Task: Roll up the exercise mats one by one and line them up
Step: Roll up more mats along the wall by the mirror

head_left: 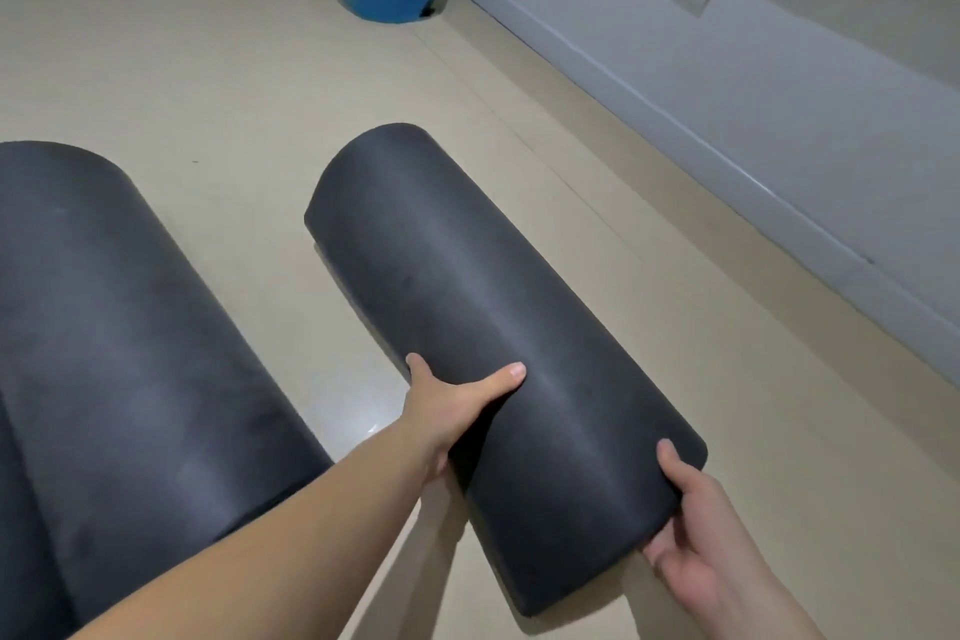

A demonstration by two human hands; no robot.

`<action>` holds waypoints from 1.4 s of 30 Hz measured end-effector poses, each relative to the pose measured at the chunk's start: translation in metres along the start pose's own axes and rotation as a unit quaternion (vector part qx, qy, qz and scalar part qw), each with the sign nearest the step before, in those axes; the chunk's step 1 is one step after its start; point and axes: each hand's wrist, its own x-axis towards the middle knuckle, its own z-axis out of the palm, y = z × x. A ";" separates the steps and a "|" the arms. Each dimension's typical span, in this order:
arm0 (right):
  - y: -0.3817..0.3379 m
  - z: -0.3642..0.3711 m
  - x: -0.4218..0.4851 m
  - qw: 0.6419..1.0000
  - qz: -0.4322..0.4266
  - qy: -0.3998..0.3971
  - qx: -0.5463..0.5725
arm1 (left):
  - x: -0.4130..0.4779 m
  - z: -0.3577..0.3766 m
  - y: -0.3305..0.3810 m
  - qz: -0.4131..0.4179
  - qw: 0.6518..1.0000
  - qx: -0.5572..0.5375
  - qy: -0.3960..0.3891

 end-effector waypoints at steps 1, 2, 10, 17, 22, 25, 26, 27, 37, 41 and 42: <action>-0.003 -0.020 -0.003 1.000 0.001 0.009 0.002 | -0.004 0.019 -0.003 0.009 1.000 0.016 -0.011; -0.005 -0.036 -0.008 0.999 -0.008 0.027 -0.021 | -0.008 0.037 -0.006 0.014 0.999 0.041 -0.015; -0.051 -0.102 -0.010 0.772 -0.292 0.084 -0.558 | -0.027 0.109 -0.016 0.079 0.993 0.039 -0.081; -0.060 -0.102 -0.025 0.756 -0.233 0.052 -0.609 | -0.033 0.116 -0.032 0.029 0.994 -0.020 -0.107; -0.053 -0.130 -0.038 0.840 -0.148 0.054 -0.518 | -0.034 0.143 -0.019 0.066 0.986 0.084 -0.128; -0.041 -0.155 -0.044 0.914 -0.083 0.021 -0.396 | -0.047 0.174 0.003 0.108 0.955 0.188 -0.204; -0.035 -0.163 -0.044 0.930 -0.063 0.002 -0.361 | -0.051 0.185 0.011 0.117 0.938 0.227 -0.235; -0.028 -0.171 -0.042 0.946 -0.040 -0.013 -0.320 | -0.057 0.198 0.020 0.125 0.918 0.269 -0.263; 0.010 -0.187 -0.050 0.936 0.047 0.017 -0.350 | -0.123 0.293 0.045 0.220 0.707 0.596 -0.312; -0.082 -0.216 -0.074 0.678 -0.028 0.102 -0.727 | -0.142 0.291 0.003 0.276 0.629 0.673 -0.273; -0.108 -0.224 -0.081 0.593 -0.084 0.159 -0.785 | -0.151 0.288 -0.012 0.291 0.621 0.681 -0.256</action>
